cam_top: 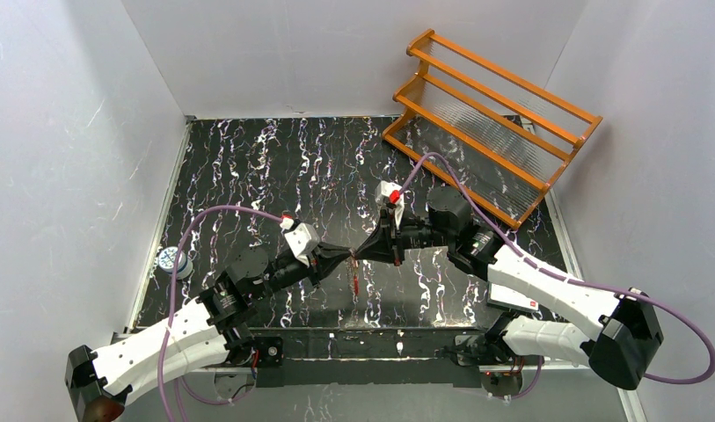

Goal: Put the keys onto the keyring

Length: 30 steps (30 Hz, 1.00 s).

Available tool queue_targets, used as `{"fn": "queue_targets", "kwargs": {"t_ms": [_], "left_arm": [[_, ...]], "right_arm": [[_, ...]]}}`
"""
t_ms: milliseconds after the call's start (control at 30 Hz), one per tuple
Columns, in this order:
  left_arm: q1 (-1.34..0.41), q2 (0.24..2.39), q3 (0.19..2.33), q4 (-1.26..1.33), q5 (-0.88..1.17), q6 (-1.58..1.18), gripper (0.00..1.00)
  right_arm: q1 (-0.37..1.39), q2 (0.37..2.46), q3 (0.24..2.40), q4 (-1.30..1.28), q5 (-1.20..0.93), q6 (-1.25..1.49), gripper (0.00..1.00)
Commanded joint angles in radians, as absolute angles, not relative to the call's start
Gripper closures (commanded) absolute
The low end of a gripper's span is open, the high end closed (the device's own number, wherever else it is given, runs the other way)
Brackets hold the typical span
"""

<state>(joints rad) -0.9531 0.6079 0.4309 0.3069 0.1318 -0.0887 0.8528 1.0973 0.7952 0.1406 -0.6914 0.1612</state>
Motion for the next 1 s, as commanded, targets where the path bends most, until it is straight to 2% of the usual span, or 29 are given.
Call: {"fn": "queue_targets", "kwargs": {"t_ms": [0,467,967], "left_arm": [[-0.956,0.599,0.423,0.359,0.154,-0.101,1.0],[-0.956,0.585,0.416,0.364,0.162,-0.122,1.0],[-0.956,0.563,0.411,0.341,0.103,-0.129,1.0]], "right_arm": [[0.853,1.075,0.84,0.198,-0.638,0.181,0.99],[0.852,1.055,0.834,0.19,-0.521,0.195,0.99],[0.853,1.037,0.832,0.171,-0.592,0.17,0.99]]}}
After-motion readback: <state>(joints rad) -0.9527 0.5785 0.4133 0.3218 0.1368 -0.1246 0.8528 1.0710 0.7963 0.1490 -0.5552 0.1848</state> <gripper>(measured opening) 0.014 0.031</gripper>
